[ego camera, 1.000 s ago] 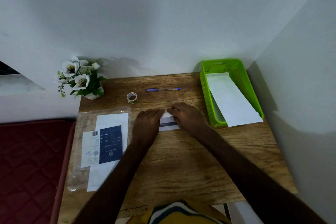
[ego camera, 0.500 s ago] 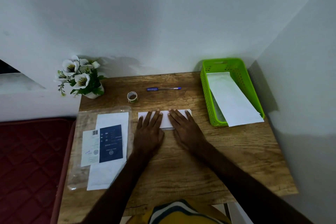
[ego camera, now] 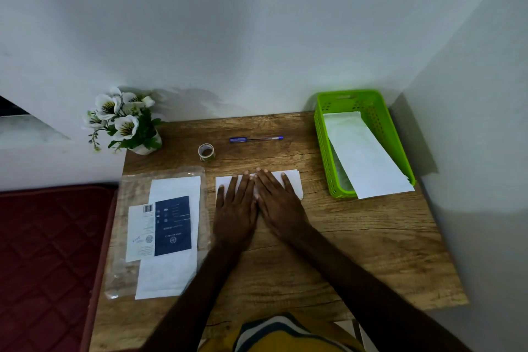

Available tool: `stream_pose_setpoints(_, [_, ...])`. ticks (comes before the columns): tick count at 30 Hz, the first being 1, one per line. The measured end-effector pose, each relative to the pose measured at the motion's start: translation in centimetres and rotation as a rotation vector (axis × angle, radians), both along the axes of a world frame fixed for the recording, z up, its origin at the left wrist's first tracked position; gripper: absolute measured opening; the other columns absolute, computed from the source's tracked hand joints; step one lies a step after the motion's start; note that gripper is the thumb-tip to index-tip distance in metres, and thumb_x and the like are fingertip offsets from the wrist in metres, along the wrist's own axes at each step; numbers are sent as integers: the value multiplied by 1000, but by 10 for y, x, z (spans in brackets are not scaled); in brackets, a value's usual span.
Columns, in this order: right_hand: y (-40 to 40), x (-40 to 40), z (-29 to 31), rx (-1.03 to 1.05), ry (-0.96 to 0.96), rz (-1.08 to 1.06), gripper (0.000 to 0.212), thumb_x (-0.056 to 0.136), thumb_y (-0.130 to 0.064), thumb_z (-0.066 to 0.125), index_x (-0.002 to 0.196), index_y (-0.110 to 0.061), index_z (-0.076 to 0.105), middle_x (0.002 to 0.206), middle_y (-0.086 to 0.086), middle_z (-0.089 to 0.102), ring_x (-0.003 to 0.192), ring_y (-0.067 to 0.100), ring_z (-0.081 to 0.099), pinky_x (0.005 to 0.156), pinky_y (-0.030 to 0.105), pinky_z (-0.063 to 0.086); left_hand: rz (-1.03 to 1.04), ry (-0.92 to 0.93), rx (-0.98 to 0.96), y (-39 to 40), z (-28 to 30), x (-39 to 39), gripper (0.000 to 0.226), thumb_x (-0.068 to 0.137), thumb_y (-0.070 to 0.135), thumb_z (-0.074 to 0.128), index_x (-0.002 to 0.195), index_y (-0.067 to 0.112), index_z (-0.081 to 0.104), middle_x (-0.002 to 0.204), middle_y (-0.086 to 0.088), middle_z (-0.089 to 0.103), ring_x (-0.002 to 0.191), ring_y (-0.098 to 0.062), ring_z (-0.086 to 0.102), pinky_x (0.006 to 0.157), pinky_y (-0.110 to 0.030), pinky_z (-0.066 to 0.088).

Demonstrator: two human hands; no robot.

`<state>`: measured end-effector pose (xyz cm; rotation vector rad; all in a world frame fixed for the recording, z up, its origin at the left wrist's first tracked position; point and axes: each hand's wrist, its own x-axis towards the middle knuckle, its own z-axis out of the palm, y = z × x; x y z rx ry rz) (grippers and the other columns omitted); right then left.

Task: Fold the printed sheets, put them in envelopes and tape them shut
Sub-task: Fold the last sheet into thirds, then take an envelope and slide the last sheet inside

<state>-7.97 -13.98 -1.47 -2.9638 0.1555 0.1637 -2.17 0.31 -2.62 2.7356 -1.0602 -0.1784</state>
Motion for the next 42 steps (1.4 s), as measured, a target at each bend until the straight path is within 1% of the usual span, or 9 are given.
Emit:
stream_pose_setpoints(11, [-27, -26, -8, 79, 2, -279, 71, 107, -52, 26, 164, -16, 6, 172, 1, -1, 159, 18, -2, 129, 44, 4, 114, 39, -24, 2, -4, -1, 68, 103, 50, 23, 162, 16, 16, 171, -8, 10, 159, -22, 6, 129, -48, 9])
stream_pose_setpoints(18, [-29, -29, -12, 56, -2, -315, 74, 105, -56, 22, 164, -16, 4, 172, 2, -1, 159, 18, -4, 129, 43, 1, 178, 95, -13, 5, 3, 1, 76, 103, 61, 31, 163, 19, 12, 172, -5, 6, 159, -23, 4, 129, -48, 5])
stream_pose_setpoints(20, [-29, -29, -12, 70, -14, -317, 73, 105, -55, 24, 164, -16, 4, 172, 1, 0, 159, 17, -3, 128, 43, 0, 184, 145, -31, 4, 10, 5, 77, 102, 62, 36, 163, 19, 17, 171, -5, 12, 158, -23, 9, 129, -45, 7])
stream_pose_setpoints(23, [-29, -27, -8, 125, -16, -326, 71, 106, -54, 23, 164, -18, 4, 173, 0, -1, 158, 15, -5, 128, 41, -3, 274, 253, -144, 9, 26, 19, 70, 101, 60, 43, 158, 21, 34, 165, -2, 33, 153, -23, 29, 125, -46, 24])
stream_pose_setpoints(25, [-27, -28, -3, 155, -46, -320, 69, 107, -51, 25, 164, -17, 8, 172, 0, 1, 158, 15, -4, 129, 42, -1, 277, 202, -223, 21, 38, 27, 60, 103, 55, 45, 152, 20, 45, 158, -4, 45, 147, -24, 39, 121, -50, 33])
stream_pose_setpoints(29, [-5, -33, 11, 95, -195, -95, 61, 106, -42, 40, 159, -13, 31, 171, 10, 14, 158, 26, 10, 127, 53, 15, 108, -146, -285, 69, 40, 46, 44, 103, 33, 48, 139, 10, 58, 144, -15, 59, 139, -32, 50, 115, -54, 40])
stream_pose_setpoints(33, [32, -33, 21, 234, -237, 213, 49, 100, -48, 54, 138, -19, 60, 164, 7, 34, 154, 27, 24, 125, 50, 19, 112, -182, -180, 132, 28, 79, 44, 104, 35, 42, 139, 13, 58, 145, -12, 58, 142, -30, 44, 115, -52, 35])
stream_pose_setpoints(38, [89, -35, 18, 380, -255, 454, 39, 94, -46, 67, 117, -15, 73, 136, 11, 63, 134, 27, 45, 122, 46, 28, 72, -281, -102, 196, 3, 104, 47, 108, 34, 39, 142, 7, 55, 150, -14, 54, 144, -32, 44, 117, -55, 32])
stream_pose_setpoints(42, [126, -26, 11, 450, -121, 553, 43, 94, -47, 67, 117, -11, 72, 118, 9, 63, 112, 25, 51, 96, 44, 48, 32, -256, -72, 209, -11, 100, 49, 108, 33, 36, 152, 11, 44, 160, -10, 41, 152, -26, 32, 119, -58, 29])
